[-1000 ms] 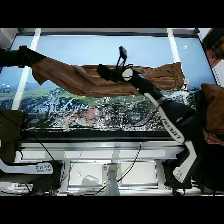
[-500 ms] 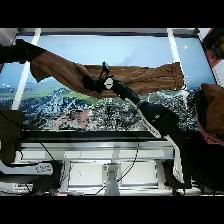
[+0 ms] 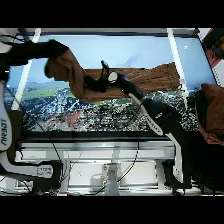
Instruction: Fold the clothes and pants, and hang the long-sleeved shirts on hangers.
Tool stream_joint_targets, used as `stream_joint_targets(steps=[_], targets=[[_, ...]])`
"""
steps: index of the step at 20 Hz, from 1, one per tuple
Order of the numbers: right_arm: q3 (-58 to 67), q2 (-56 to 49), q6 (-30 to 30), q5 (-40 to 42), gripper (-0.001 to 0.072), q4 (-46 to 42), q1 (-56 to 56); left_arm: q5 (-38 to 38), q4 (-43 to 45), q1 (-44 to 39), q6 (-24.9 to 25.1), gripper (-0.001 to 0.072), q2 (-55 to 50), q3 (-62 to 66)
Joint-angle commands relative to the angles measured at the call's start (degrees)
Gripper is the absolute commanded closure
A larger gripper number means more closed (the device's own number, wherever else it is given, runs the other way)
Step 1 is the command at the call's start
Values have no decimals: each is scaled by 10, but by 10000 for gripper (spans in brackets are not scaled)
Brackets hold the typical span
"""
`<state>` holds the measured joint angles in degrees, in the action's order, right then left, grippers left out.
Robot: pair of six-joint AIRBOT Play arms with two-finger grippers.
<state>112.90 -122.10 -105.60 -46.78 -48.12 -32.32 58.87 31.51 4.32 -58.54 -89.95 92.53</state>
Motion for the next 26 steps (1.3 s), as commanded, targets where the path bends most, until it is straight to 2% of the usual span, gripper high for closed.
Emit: stream_joint_targets(steps=[1, 4, 9, 13, 15, 16, 18, 23, 26], targets=[[3, 43, 34, -100, 683, -59, 57, -42, 45, -76, -2, 687, -48, 1], [3, 95, 46, -133, 683, -99, 109, -80, 45, -129, -31, 688, -101, 1], [3, 165, 78, -149, 683, -145, 182, -86, 45, -216, -31, 689, -146, 1], [3, 190, 78, -169, 683, -166, 223, -151, 45, -267, -30, 686, -170, 2], [3, 191, 78, -184, 683, -167, 234, -156, 45, -280, -30, 682, -176, 2], [3, 191, 78, -189, 683, -172, 237, -156, 45, -283, -30, 572, -177, 2], [3, 191, 78, -199, 683, -182, 238, -156, 44, -284, -31, 18, -177, 2], [3, 191, 78, -202, 683, -192, 238, -127, 34, -249, -40, 4, -141, 2], [3, 191, 84, -211, 683, -212, 238, -85, 35, -180, -41, 18, -97, 2]])
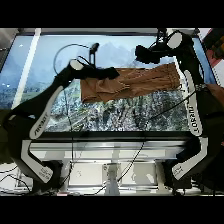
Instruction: Fold the clothes and pants, and hang the long-sleeved shirts on hangers.
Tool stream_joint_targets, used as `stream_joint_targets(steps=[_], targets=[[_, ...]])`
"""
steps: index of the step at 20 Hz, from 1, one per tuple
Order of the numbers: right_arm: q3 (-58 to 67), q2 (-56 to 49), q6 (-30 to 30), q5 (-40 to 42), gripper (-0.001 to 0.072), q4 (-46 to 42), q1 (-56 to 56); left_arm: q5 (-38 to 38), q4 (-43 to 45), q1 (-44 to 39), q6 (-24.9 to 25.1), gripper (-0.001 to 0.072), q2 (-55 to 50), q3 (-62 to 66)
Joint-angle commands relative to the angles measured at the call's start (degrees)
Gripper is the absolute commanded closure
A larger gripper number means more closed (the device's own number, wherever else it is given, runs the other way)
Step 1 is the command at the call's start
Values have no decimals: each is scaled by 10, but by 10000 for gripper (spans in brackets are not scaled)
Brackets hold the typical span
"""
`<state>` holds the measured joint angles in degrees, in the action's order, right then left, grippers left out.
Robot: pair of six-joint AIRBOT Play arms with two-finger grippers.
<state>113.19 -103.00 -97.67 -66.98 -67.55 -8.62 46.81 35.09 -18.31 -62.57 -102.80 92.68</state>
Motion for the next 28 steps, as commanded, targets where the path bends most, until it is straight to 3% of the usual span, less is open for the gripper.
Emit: stream_joint_targets(steps=[1, 3, 7, 9, 18, 28], targets=[[0, 0, 19, -12, 683, -23, 1, 63, 3, 79, -1, 38, 40, 0], [0, 0, 29, -12, 683, -36, 1, 126, 12, 145, -21, 153, 41, -1], [0, 0, 33, -9, 683, -61, 1, 227, 86, 238, -42, 142, 14, -7], [0, 0, 44, -9, 683, -65, 1, 229, 104, 251, -42, -3, -4, -7], [0, 0, 44, -9, 683, -80, 1, 225, 104, 252, -28, 0, -92, -6], [0, 0, 44, -9, 683, -81, 1, 164, 104, 211, -26, 7, -111, -6]])
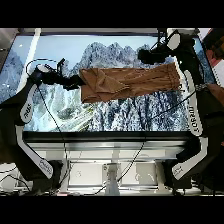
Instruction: Fold the clothes and pants, and hang the long-sleeved shirts on hangers.
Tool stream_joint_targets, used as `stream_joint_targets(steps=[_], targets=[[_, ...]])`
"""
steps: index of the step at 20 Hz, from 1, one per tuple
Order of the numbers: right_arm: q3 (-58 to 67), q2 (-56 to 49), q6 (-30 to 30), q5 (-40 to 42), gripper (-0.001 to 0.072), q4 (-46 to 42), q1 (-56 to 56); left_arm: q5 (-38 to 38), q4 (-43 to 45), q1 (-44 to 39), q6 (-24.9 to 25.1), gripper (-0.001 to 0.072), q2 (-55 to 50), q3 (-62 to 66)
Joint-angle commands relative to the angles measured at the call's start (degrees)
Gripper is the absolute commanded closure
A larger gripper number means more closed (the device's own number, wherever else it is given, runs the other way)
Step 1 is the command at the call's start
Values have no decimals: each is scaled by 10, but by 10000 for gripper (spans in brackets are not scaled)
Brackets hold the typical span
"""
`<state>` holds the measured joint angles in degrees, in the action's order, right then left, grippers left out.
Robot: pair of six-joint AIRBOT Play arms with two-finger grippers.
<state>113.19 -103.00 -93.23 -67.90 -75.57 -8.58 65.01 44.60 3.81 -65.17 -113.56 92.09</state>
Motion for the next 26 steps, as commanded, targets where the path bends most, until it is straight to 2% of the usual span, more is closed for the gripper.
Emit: stream_joint_targets(steps=[1, 3, 5, 7, 9, 12, 16, 19, 22, 24, 26], targets=[[0, 0, -1, -1, 683, 0, 0, -18, 9, -14, 0, 24, -5, 0], [0, 0, 0, -2, 683, 0, 0, -18, 10, -19, 0, 158, -8, 0], [0, 0, 0, 0, 683, -1, 0, -18, 11, -28, 0, 197, -11, 0], [0, 0, 0, -1, 683, 0, 0, -18, 11, -37, 0, 412, -13, 0], [0, 0, 0, -2, 683, 0, 0, -18, 10, -43, 0, 682, -13, 0], [0, 0, 0, -6, 683, -1, 0, -1, 9, -44, 0, 685, -2, 5], [0, 0, 4, -14, 683, -4, 0, 86, 11, -30, -14, 687, 43, 68], [0, 0, 5, -23, 683, -3, 0, 147, 70, -28, -127, 690, 77, 171], [0, 0, 12, -43, 683, -4, 0, 223, 148, -27, -200, 690, 81, 278], [0, 0, 26, -56, 683, -6, 0, 244, 160, -17, -225, 690, 90, 285], [0, 0, 43, -73, 683, -9, 0, 319, 169, -11, -260, 690, 91, 285]])
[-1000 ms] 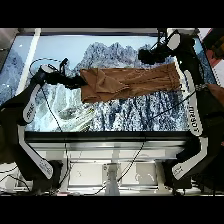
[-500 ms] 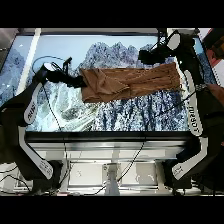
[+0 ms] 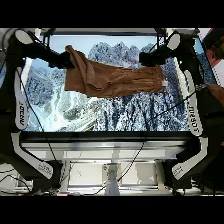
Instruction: Fold the clothes and pants, and hang the long-sleeved shirts on hangers.
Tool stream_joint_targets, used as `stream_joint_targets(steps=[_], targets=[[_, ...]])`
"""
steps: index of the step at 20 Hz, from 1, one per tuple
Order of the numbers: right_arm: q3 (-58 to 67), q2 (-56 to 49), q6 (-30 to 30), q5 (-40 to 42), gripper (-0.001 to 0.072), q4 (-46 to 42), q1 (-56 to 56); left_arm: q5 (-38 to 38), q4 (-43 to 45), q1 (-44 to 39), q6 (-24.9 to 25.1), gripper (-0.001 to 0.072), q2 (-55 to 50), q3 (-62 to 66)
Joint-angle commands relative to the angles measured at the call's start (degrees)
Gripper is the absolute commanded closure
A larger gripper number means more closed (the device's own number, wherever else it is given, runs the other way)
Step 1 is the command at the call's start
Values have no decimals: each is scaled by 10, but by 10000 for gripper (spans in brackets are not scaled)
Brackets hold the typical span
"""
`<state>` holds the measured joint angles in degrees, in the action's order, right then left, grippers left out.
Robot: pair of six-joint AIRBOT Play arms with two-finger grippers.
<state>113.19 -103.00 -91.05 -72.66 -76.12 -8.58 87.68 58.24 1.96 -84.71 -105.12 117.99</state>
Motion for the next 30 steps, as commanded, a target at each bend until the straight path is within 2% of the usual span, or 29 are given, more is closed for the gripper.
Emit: stream_joint_targets(steps=[1, 3, 6, 7, 10, 13, 16, 20, 23, 30], targets=[[0, 0, 26, -34, 683, -5, 0, 137, 33, 7, -66, 690, 7, 26], [0, 0, 37, -37, 683, -5, 0, 176, 70, 6, -64, 690, 7, 26], [0, 0, 37, -39, 683, -5, 0, 165, 269, -10, -68, 690, 8, 26], [0, 0, 38, -38, 683, -5, 0, 140, 306, -15, -68, 689, 8, 26], [0, 0, 38, -38, 683, -4, 0, 43, 333, -32, -59, 689, 10, 26], [0, 0, 38, -33, 683, -5, 0, 12, 413, -75, -32, 689, 11, 26], [0, 0, 37, -24, 683, 4, 0, -11, 416, -115, -29, 689, 11, 26], [0, 0, 37, -34, 683, 9, 0, 0, 435, -154, -18, 689, 23, 26], [0, 0, 37, -30, 683, 9, 0, -19, 532, -183, 1, 689, 39, 26], [-2, -7, 35, -22, 683, 20, 0, -48, 535, -167, -17, 688, 38, 4]])
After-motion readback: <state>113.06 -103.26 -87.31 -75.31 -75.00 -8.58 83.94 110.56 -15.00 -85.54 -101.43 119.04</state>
